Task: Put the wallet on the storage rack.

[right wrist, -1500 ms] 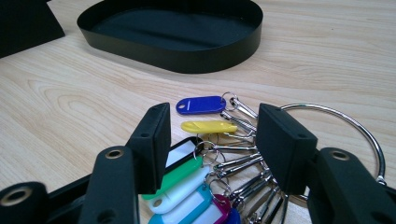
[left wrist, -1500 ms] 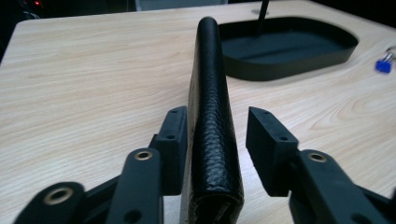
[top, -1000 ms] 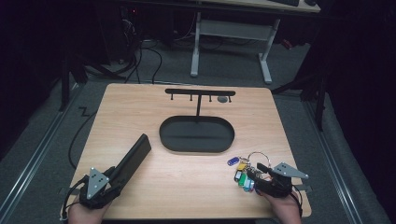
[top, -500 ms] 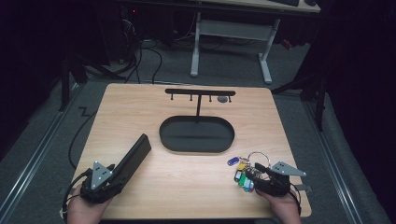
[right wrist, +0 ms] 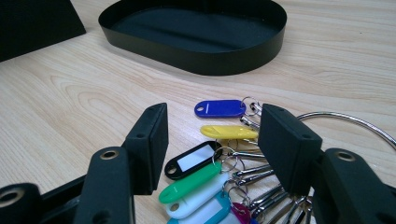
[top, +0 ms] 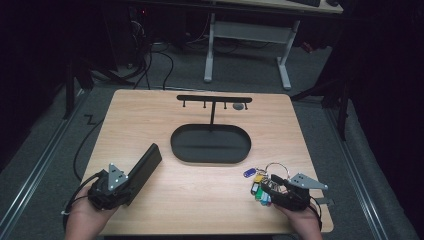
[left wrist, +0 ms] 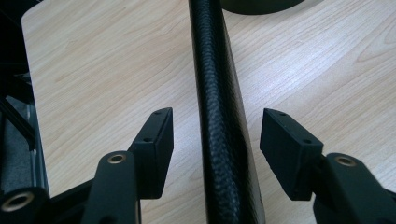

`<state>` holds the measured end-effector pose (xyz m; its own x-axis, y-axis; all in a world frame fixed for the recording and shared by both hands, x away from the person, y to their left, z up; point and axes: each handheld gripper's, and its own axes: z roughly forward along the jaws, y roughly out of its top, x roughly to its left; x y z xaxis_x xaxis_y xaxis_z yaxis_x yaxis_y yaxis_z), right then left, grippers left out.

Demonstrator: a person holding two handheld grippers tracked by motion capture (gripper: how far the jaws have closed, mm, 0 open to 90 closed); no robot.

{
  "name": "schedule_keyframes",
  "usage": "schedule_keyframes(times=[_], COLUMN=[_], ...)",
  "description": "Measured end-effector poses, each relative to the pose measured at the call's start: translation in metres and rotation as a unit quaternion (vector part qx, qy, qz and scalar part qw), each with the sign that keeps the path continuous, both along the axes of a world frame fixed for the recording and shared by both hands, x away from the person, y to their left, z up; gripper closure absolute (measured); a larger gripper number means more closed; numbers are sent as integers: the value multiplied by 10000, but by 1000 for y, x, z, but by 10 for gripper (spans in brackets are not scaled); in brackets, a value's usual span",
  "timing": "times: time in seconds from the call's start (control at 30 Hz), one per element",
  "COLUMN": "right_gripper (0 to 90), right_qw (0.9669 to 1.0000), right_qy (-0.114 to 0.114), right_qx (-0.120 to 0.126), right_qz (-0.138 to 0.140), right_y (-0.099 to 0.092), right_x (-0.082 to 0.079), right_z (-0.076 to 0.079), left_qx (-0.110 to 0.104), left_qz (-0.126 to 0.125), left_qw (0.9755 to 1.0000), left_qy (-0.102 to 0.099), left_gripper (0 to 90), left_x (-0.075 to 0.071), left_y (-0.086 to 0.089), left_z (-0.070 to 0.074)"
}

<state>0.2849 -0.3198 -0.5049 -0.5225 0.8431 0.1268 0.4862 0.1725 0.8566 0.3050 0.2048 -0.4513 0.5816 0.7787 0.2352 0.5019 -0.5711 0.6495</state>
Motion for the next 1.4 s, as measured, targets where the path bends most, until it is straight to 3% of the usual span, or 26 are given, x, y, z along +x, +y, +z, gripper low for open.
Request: schedule_keyframes(times=[0.1, 0.13, 0.27, 0.47, 0.57, 0.63, 0.87, 0.93, 0.97, 1.0, 1.03, 1.07, 1.17, 1.23, 1.27, 1.4], right_gripper=[433, 433, 433, 433, 434, 434, 434, 434, 434, 434, 434, 434, 434, 434, 434, 434], right_qw=[10000, 10000, 10000, 10000, 10000, 10000, 10000, 10000, 10000, 10000, 10000, 10000, 10000, 10000, 10000, 10000], right_qy=[3, 14, 20, 9, 20, 18, 25, 36, 38, 46, 46, 57, 61, 56, 57, 57], right_qx=[8, 9, -3, -9, -11, -9, -28, -27, -34, -35, -35, -38, -37, -33, -33, -36], right_qz=[-5, -2, 17, 16, 13, 20, 35, 30, 36, 36, 36, 35, 33, 34, 35, 36], right_y=[0, 0, 1, 0, 0, 0, 0, 0, 1, 1, 1, 1, 1, 1, 1, 1], right_x=[0, 0, 0, 0, 0, 0, 0, 0, 1, 1, 1, 1, 1, 1, 1, 1], right_z=[0, -1, -1, -1, -1, -1, -2, -2, -2, -2, -2, -2, -2, -2, -2, -2], left_qx=[119, 142, 290, 351, 438, 456, 711, 874, 984, 995, 995, 1003, 1028, 1007, 1036, 1058], left_qz=[-34, -21, -105, -143, -153, -150, -154, -184, -180, -177, -177, -176, -175, -162, -200, -242], left_qw=[9999, 9995, 9983, 9970, 9944, 9939, 9878, 9847, 9813, 9798, 9798, 9770, 9737, 9732, 9707, 9693], left_qy=[114, 272, 487, 678, 949, 993, 1378, 1493, 1642, 1725, 1725, 1875, 2026, 2062, 2161, 2208], left_gripper=[459, 461, 495, 496, 496, 496, 505, 523, 528, 530, 540, 540, 551, 553, 577, 597], left_x=[4, 8, 16, 24, 31, 33, 41, 44, 48, 49, 49, 53, 57, 59, 61, 64], left_y=[-3, -5, -10, -14, -16, -16, -19, -20, -20, -20, -20, -21, -22, -22, -24, -27], left_z=[3, 5, 8, 15, 19, 20, 19, 19, 19, 20, 20, 21, 23, 22, 22, 22])
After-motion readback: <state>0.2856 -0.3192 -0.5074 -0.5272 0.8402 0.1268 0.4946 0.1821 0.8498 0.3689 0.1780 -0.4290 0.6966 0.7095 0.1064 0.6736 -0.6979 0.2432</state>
